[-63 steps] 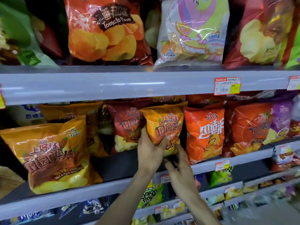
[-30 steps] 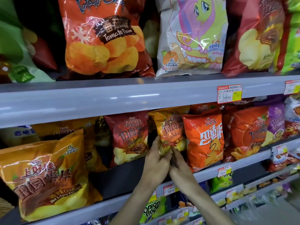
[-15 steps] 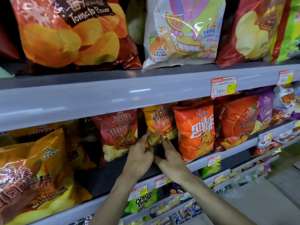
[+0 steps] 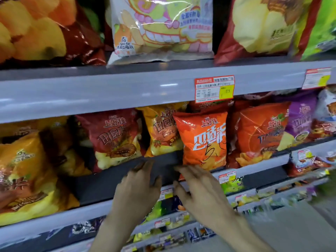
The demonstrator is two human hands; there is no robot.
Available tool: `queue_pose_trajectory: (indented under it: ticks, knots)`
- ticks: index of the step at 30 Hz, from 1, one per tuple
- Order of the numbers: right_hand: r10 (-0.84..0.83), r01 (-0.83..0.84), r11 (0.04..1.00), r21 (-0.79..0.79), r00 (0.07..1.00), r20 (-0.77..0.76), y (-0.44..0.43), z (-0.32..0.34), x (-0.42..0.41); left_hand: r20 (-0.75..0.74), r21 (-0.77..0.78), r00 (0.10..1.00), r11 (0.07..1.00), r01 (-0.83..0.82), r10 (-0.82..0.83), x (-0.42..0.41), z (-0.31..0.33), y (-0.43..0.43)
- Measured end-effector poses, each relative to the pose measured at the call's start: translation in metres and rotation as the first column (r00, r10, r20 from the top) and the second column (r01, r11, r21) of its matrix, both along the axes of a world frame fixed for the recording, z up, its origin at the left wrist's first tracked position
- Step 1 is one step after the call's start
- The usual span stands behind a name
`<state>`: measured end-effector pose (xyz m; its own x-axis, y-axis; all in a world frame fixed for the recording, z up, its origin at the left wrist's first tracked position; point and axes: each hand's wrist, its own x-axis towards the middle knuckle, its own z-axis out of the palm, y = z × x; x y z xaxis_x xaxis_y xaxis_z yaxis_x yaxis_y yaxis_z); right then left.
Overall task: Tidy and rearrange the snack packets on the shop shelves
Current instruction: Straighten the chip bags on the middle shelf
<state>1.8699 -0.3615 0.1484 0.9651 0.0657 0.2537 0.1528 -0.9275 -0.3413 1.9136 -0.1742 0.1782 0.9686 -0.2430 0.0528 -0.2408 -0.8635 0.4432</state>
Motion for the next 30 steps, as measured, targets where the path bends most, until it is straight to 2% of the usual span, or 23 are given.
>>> queue_pose_trajectory:
  ticks: [4,12,18,21,25,27,30]
  knots:
    - [0.021,-0.018,0.999,-0.032,0.996,0.087,-0.040,0.007,-0.016,0.005,0.070,0.997,0.995,-0.077,0.077,-0.017,0.003,-0.038]
    - [-0.059,0.062,0.998,-0.012,0.981,0.187,-0.143,0.007,-0.033,-0.001,-0.058,0.990,0.988,-0.141,0.141,-0.028,-0.012,-0.097]
    - [-0.146,0.122,0.986,0.113,0.960,0.240,-0.227,0.001,-0.040,-0.086,-0.140,0.974,0.965,-0.220,0.210,-0.020,-0.011,-0.138]
    - [-0.222,0.161,0.958,0.237,0.940,0.259,-0.257,0.002,-0.032,-0.143,-0.277,0.955,0.916,-0.291,0.260,-0.014,-0.003,-0.154]
    - [-0.284,0.179,0.854,0.488,0.947,0.150,-0.283,0.000,-0.015,-0.233,-0.539,0.935,0.765,-0.353,0.267,-0.004,-0.001,-0.169]
    - [-0.238,0.180,0.797,0.576,0.971,0.026,-0.293,-0.001,-0.006,-0.243,-0.609,0.933,0.707,-0.361,0.267,-0.003,-0.005,-0.173]
    - [-0.105,0.133,0.755,0.642,0.991,-0.081,-0.301,-0.001,0.004,-0.272,-0.671,0.922,0.633,-0.387,0.275,0.002,-0.010,-0.176]
